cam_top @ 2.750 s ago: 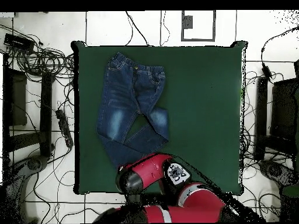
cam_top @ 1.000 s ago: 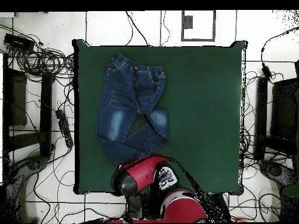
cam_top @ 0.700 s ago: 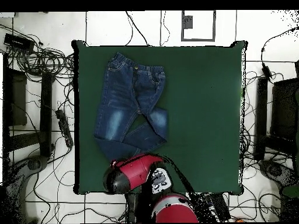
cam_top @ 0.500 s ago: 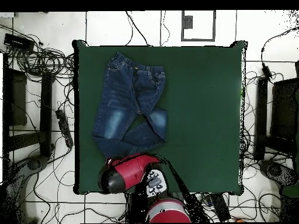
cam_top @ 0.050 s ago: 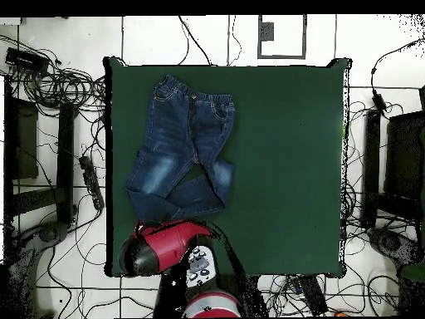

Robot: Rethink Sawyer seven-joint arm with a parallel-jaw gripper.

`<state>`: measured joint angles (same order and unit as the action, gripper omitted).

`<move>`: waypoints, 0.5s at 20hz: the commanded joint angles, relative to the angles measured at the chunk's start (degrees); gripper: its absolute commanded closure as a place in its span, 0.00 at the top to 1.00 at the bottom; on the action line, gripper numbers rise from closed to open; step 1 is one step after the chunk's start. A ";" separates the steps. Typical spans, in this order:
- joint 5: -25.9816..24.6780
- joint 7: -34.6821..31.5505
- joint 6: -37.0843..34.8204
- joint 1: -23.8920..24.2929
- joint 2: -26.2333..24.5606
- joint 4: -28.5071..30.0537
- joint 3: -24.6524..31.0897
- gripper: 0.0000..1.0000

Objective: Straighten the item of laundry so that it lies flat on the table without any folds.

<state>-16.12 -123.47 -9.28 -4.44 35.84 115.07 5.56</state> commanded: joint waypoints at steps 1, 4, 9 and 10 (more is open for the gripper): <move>5.45 -14.23 0.29 -2.81 -0.91 1.39 1.81 0.00; 6.89 -13.14 1.27 -1.98 -1.22 2.20 2.90 0.00; 7.34 -10.54 1.93 -0.02 -0.96 3.50 4.52 0.00; 6.92 -9.59 2.20 1.04 -1.37 3.55 5.10 0.00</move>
<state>-13.04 -123.47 -9.27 -3.26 35.57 116.46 5.60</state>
